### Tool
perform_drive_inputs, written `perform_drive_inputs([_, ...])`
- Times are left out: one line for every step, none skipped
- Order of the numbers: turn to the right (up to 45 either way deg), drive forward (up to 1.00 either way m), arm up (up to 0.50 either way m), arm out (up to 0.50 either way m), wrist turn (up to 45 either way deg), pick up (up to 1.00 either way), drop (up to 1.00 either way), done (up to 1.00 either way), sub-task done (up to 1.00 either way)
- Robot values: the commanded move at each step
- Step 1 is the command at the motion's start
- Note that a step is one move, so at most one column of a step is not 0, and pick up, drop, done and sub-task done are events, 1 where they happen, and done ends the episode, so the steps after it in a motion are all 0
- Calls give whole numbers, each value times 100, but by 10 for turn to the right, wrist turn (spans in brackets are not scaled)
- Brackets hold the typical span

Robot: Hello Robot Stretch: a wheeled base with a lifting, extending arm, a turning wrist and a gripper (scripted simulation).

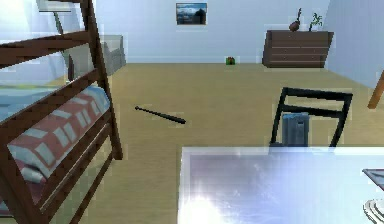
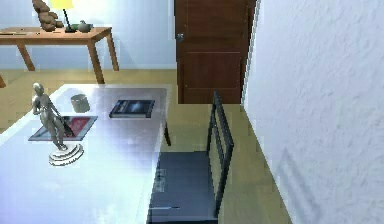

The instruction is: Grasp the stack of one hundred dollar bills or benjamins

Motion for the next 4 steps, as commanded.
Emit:
perform_drive_inputs([0, 0, 50, 0, 0, 0, 0, 0, 0])
perform_drive_inputs([0, 0, 8, 0, 0, 0, 0, 0, 0])
perform_drive_inputs([0, 0, 0, 44, 0, 0, 0, 0, 0])
perform_drive_inputs([0, 0, 0, 0, 450, 0, 0, 0, 0])
